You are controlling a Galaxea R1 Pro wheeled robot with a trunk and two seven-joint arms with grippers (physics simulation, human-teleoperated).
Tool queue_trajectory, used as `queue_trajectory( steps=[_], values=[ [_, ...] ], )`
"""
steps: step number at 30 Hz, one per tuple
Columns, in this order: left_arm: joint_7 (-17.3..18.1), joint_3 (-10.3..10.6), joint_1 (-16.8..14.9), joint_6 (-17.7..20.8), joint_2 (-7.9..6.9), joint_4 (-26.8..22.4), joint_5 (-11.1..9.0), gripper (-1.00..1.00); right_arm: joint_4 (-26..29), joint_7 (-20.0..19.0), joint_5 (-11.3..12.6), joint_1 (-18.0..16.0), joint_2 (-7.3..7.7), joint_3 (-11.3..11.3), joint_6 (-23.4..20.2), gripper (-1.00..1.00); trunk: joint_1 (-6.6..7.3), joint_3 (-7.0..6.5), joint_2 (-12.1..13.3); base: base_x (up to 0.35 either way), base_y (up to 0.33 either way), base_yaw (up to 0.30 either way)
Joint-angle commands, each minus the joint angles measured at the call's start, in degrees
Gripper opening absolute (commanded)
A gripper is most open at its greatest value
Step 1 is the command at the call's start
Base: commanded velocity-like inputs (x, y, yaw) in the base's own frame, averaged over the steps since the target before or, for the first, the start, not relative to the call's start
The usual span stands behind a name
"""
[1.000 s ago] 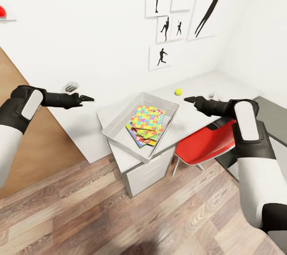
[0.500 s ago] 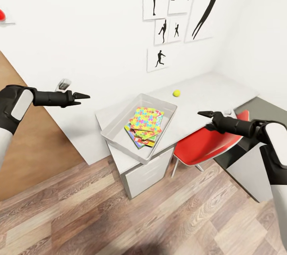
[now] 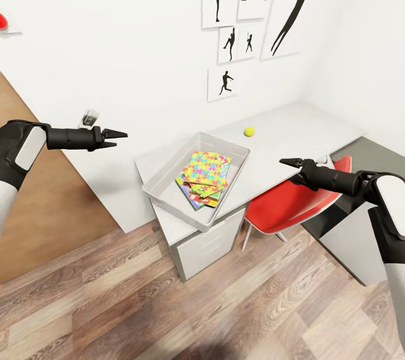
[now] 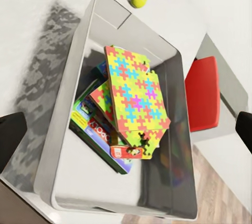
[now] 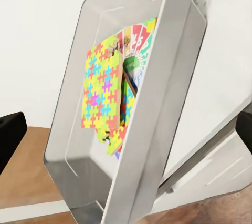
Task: Put all the toys in the child's room - the three board games (two on the bed and one on the table), the two jigsaw puzzles on the table, and the tennis ball on the table - inside the toy box on the table in the child's room.
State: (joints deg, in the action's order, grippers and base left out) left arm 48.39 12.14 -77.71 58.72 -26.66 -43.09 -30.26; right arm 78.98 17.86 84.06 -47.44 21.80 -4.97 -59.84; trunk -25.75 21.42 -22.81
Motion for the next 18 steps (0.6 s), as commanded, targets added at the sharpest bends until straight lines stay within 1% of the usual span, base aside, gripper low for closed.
queue_trajectory(
  steps=[1, 12, 18],
  values=[
    [0.5, 0.2, -0.1, 0.2, -0.06, 0.0, 0.0, 1.0, 0.0, 0.6, 0.7, 0.0, 0.1, -0.1, -0.2, 1.0, -0.03, 0.1, -0.1, 0.0, 0.0, 0.0],
    [0.8, 0.1, -0.1, 0.2, -0.02, 0.0, 0.0, 1.0, 0.1, 0.6, 0.8, 0.0, 0.58, 0.0, -0.2, 1.0, -0.03, 0.08, -0.1, 0.0, 0.0, 0.0],
    [0.9, 0.2, -0.1, 0.2, 0.0, 0.0, -0.1, 1.0, 0.1, 0.5, 1.0, 0.0, 0.61, 0.0, -0.2, 1.0, -0.03, -0.29, -0.1, 0.0, 0.0, 0.0]
  ],
)
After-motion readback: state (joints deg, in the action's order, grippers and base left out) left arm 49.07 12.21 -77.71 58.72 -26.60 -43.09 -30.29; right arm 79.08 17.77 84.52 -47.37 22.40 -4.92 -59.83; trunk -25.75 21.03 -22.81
